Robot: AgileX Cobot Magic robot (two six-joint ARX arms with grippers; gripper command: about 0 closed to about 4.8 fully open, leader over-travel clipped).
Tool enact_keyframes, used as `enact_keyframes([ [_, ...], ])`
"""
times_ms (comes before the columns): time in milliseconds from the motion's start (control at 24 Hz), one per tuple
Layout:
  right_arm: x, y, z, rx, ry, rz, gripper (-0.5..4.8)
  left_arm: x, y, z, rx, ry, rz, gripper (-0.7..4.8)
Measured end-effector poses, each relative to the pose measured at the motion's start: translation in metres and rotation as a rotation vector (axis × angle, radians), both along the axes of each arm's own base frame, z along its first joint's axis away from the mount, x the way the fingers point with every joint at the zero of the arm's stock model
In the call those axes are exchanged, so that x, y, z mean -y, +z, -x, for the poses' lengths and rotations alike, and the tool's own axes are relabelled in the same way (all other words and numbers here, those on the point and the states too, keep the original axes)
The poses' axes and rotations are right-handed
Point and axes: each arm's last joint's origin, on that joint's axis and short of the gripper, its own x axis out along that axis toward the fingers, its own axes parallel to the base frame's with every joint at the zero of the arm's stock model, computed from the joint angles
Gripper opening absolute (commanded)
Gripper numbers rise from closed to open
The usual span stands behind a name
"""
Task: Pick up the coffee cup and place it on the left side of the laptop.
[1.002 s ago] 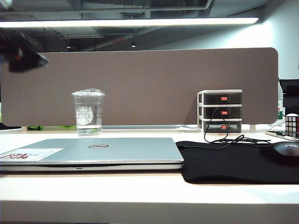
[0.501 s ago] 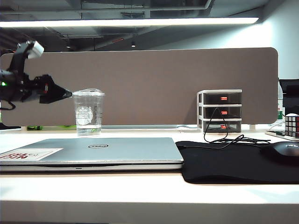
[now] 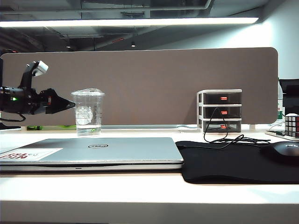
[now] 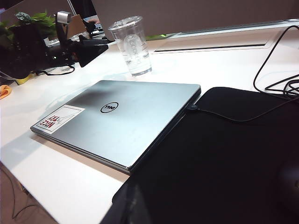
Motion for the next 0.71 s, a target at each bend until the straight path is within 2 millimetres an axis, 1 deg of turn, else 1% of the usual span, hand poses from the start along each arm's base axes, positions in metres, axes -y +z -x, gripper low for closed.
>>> enact_keyframes([
  [167,0.000,0.000,0.000,0.000,0.000,0.000,-0.01,-0.001,-0.012,-0.017,-0.043,-0.044,0.012,4.79],
  [292,0.000,0.000,0.000,0.000,0.000,0.000,-0.01,0.002,-0.019,-0.025,-0.056,-0.088,0.017,4.79],
  [459,0.000,0.000,0.000,0.009,0.001,0.013,-0.01,0.013,-0.021,-0.036,-0.041,-0.125,0.014,4.79],
  [710,0.000,0.000,0.000,0.016,0.002,0.021,-0.01,0.019,-0.018,-0.055,-0.026,-0.143,0.010,4.79],
])
